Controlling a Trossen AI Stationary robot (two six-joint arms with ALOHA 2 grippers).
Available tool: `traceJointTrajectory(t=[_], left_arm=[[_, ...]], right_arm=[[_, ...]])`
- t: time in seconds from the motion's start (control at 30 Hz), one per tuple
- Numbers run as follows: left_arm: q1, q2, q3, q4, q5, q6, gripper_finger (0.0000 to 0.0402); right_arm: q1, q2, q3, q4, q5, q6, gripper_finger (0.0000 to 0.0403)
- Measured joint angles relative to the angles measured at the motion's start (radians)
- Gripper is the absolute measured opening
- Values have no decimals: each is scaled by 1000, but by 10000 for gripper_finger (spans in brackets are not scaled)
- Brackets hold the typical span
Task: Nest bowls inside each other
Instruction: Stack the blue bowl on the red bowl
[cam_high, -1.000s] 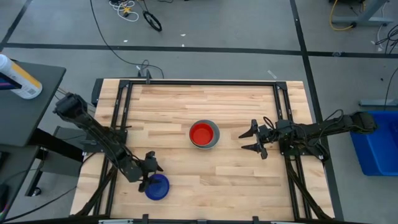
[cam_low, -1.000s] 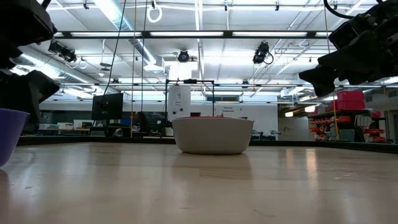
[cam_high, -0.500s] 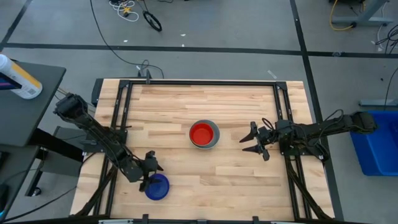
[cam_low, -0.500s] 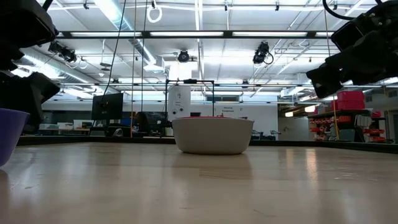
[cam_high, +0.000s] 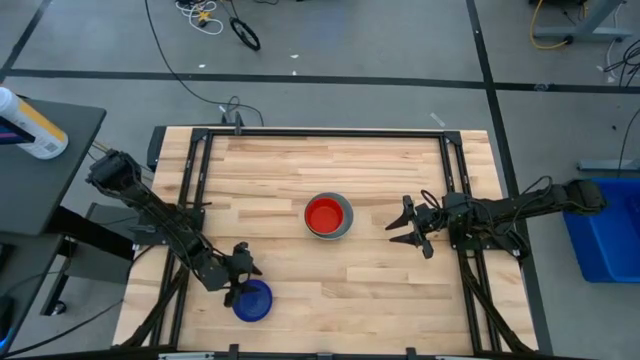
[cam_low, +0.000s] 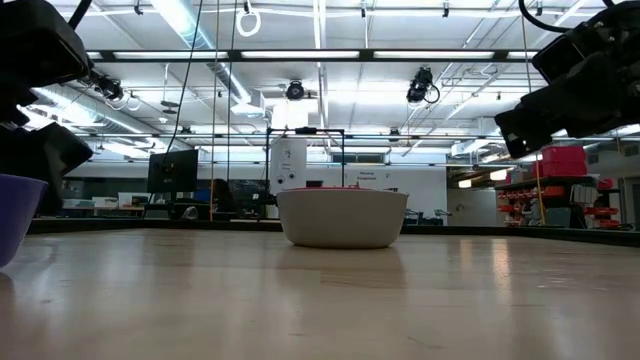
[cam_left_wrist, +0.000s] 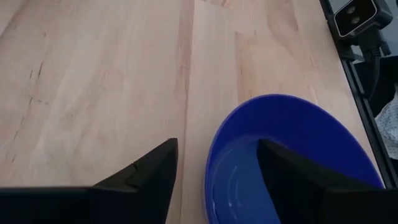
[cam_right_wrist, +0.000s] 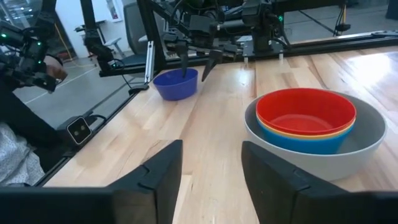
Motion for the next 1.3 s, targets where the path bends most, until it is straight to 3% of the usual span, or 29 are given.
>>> traceJointTrajectory(t=[0.23,0.73,0.93,1.13,1.3], left_arm=[[0,0,0,-3,7,-14,198],[0,0,0,-34,8,-49,181],[0,0,0,-55,6,-51,121],[0,0,0,-63,1,-4,17],[0,0,0,-74,-80,23,7]], right_arm=[[0,0,0,-4,0,0,156],[0,0,0,-9,0,0,135],[0,0,0,-9,0,0,134],[0,0,0,-9,0,0,144],[0,0,0,-9,0,0,152]])
